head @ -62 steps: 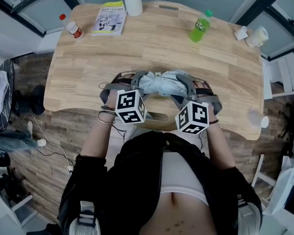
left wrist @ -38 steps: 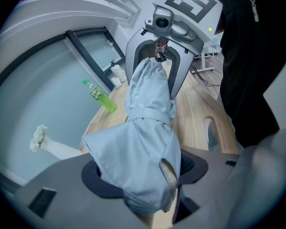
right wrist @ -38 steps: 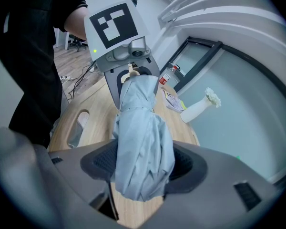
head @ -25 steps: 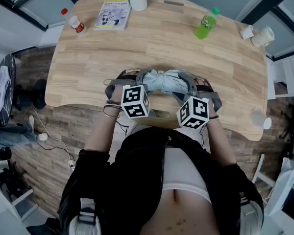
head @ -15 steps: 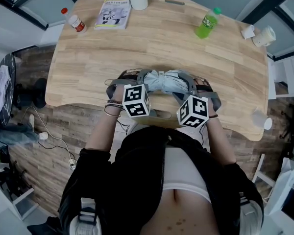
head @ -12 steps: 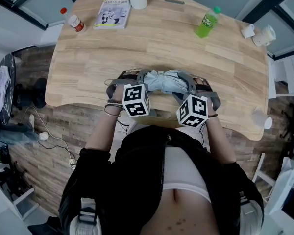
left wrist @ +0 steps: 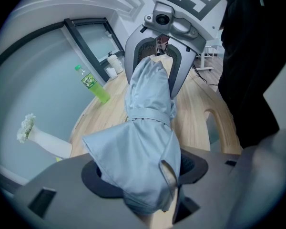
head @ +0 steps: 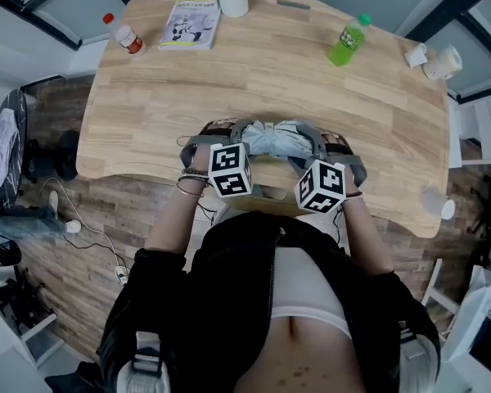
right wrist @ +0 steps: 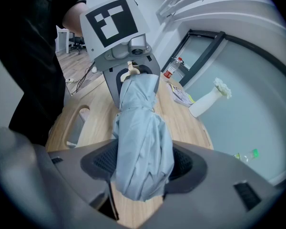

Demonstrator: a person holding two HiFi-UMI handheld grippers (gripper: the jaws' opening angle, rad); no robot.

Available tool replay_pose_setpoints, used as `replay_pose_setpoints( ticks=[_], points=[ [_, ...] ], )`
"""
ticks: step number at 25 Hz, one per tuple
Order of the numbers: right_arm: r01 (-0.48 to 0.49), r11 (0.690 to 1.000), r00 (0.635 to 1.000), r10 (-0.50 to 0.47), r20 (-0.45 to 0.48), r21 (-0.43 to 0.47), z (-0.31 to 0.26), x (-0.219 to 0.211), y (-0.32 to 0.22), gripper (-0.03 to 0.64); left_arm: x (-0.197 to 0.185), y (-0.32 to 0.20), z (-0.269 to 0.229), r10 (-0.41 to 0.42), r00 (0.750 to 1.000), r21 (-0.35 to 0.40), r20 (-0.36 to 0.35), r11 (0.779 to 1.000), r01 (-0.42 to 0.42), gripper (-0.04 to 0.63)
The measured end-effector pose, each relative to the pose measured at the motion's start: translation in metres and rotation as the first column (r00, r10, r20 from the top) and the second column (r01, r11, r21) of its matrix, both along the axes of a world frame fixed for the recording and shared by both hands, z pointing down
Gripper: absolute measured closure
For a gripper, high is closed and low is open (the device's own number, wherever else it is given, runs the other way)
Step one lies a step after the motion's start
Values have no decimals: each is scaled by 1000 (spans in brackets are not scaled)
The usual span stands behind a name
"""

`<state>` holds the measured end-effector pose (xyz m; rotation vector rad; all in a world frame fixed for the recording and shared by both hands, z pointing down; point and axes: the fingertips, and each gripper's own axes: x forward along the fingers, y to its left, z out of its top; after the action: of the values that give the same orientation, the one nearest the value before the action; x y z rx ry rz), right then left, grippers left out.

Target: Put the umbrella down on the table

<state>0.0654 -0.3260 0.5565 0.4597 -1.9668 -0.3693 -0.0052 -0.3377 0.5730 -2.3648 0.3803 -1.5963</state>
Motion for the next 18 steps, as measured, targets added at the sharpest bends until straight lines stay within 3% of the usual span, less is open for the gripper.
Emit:
replay_pose_setpoints(
  ticks=[18],
  points=[
    [9, 999, 1000, -9, 0, -51, 18, -7, 5, 314, -7, 6, 16, -14, 999, -34, 29, 999, 15, 308]
  ],
)
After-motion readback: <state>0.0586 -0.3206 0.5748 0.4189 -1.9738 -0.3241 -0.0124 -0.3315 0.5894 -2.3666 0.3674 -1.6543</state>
